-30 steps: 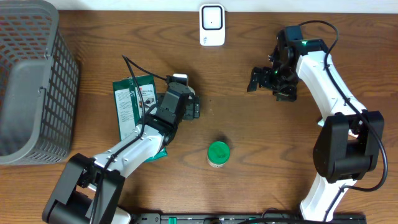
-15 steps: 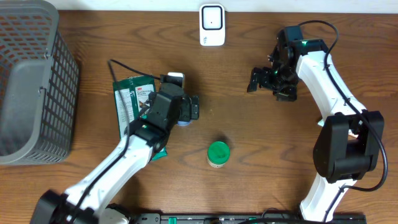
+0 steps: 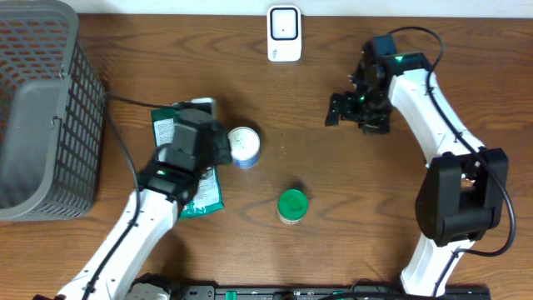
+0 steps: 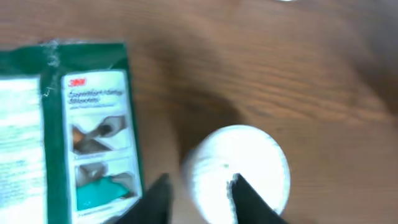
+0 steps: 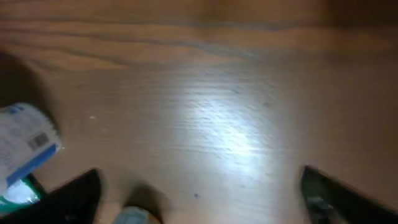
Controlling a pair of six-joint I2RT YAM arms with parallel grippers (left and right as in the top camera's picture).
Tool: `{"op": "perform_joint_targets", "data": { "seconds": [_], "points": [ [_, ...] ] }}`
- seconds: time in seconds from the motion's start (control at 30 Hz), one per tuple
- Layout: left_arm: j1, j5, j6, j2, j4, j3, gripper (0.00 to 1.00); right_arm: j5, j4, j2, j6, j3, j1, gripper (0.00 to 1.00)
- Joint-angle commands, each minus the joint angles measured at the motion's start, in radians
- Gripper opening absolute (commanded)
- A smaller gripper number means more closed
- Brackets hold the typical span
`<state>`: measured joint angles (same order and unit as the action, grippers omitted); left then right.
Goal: Scan the item barcode
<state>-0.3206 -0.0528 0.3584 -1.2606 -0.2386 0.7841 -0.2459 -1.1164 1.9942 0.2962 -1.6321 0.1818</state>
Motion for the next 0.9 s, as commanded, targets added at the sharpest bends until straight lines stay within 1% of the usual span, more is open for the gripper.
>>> {"op": "perform_joint_targets", "data": {
  "seconds": [0.0, 0.03, 0.07, 0.17, 0.3, 0.37, 0.57, 0.67, 0.73, 0.87],
  "points": [
    [0.076, -0.084, 0.018, 0.002, -0.024, 0.028, 0.18, 0.001, 0.031, -0.016, 0.021, 0.005, 0.042, 0.34],
    [0.093, -0.09, 0.017, 0.0, -0.032, 0.028, 0.12, 0.001, 0.047, -0.016, 0.054, 0.005, 0.056, 0.07],
    [0.109, -0.108, 0.016, -0.001, -0.042, 0.028, 0.09, -0.003, 0.062, -0.016, 0.084, 0.005, 0.071, 0.01],
    [0.121, -0.181, 0.003, -0.014, -0.069, 0.027, 0.08, -0.017, 0.125, -0.016, 0.109, 0.005, 0.127, 0.01],
    [0.119, -0.19, 0.003, -0.065, -0.119, 0.026, 0.08, -0.018, 0.214, -0.013, 0.172, 0.005, 0.209, 0.01],
    [0.119, -0.191, 0.003, -0.112, -0.125, 0.025, 0.08, -0.016, 0.256, -0.012, 0.182, 0.006, 0.248, 0.01],
    [0.119, -0.2, 0.007, -0.207, -0.108, 0.025, 0.08, 0.0, 0.414, -0.011, 0.182, 0.023, 0.32, 0.01],
    [0.118, -0.249, 0.006, -0.229, -0.09, 0.025, 0.08, 0.015, 0.486, -0.011, 0.182, 0.038, 0.336, 0.01],
    [0.118, -0.277, 0.007, -0.238, -0.072, 0.025, 0.08, 0.017, 0.547, -0.011, 0.183, 0.063, 0.343, 0.01],
    [0.119, -0.276, 0.007, -0.24, -0.019, 0.025, 0.11, 0.021, 0.677, -0.011, 0.206, 0.135, 0.356, 0.01]
  ]
}}
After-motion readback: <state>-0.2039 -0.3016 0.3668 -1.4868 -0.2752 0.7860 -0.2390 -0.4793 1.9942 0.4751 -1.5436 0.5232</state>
